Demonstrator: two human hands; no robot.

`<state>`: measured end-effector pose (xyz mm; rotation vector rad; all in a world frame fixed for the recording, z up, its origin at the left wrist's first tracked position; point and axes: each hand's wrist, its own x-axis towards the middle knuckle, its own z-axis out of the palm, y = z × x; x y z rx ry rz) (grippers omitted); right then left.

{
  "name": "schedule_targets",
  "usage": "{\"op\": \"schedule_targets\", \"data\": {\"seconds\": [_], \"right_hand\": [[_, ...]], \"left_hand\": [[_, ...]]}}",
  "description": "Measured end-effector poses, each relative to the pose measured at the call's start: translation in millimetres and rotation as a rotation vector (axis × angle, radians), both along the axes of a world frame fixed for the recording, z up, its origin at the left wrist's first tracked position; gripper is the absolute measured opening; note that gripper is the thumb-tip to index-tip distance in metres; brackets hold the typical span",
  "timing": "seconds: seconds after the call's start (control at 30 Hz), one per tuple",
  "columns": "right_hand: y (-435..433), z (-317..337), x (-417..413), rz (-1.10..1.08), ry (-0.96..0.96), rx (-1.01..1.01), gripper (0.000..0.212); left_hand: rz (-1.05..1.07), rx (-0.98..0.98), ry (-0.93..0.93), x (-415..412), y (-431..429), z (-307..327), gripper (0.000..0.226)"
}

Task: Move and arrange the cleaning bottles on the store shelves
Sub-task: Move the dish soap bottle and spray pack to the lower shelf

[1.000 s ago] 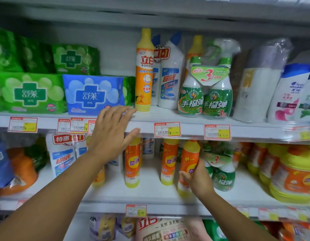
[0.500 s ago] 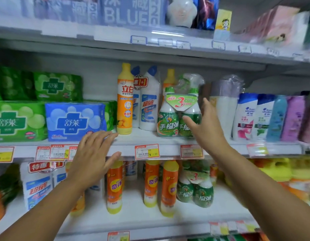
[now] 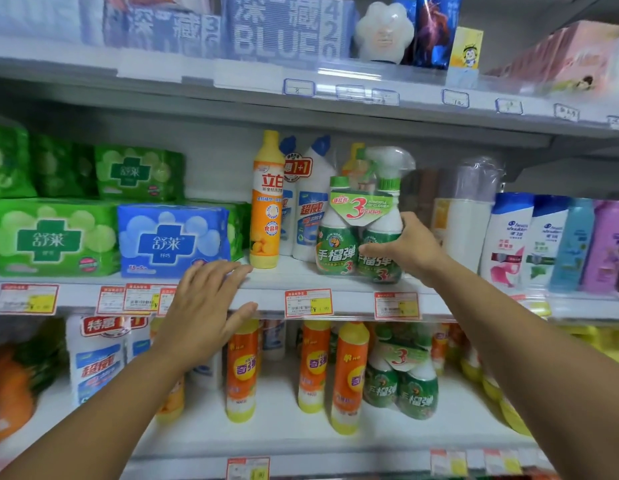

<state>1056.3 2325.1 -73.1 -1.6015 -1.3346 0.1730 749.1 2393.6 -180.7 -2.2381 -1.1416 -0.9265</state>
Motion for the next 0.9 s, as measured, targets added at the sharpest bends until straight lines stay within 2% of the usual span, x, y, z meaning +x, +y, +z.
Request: {"op": "schedule_targets", "data": {"seconds": [0.1, 0.17, 0.23, 0.37, 0.5, 0.63, 0.77, 0.9], "right_hand": [[-11.7, -6.9, -8.8, -0.061, -0.087, 0.270, 0.077], [-30.5, -2.9, -15.7, -0.025, 0.020, 0.384, 0.077], [-56.0, 0.2, -21.8, 0.008, 0.058, 0.414, 0.079], [-113.9, -30.3, -48.5, 0.082, 0.004, 0.299, 0.074], [-129.6, -111.9, -75.2, 0.183, 0.039, 0.142, 0.074], [-99.2, -183.9, -98.6, 0.258, 0.053, -0.024, 0.076], [-59.9, -223.8, -121.9, 0.290, 0.021, -0.051, 0.078], [-19.3, -242.5, -154.0, 0.288, 0.044, -0.052, 0.070]], "left_hand": [[-0.039, -0.005, 0.012, -3.2, 1.2, 2.3, 0.062], [-0.060, -0.003, 0.017, -6.3, 0.8, 3.3, 0.066], [-0.060, 0.005, 0.024, -10.7, 0.5, 2.9, 0.067], [-0.056, 0.032, 0.043, -20.7, 0.4, -3.3, 0.062], [-0.062, 0.036, 0.036, -31.4, 3.0, -11.4, 0.058], [-0.024, 0.038, 0.010, -47.9, 6.3, -10.2, 0.061], [0.042, 0.036, 0.036, -64.9, 9.5, -9.5, 0.065], [0.059, 0.035, 0.044, -76.1, 14.5, -12.2, 0.065]]}}
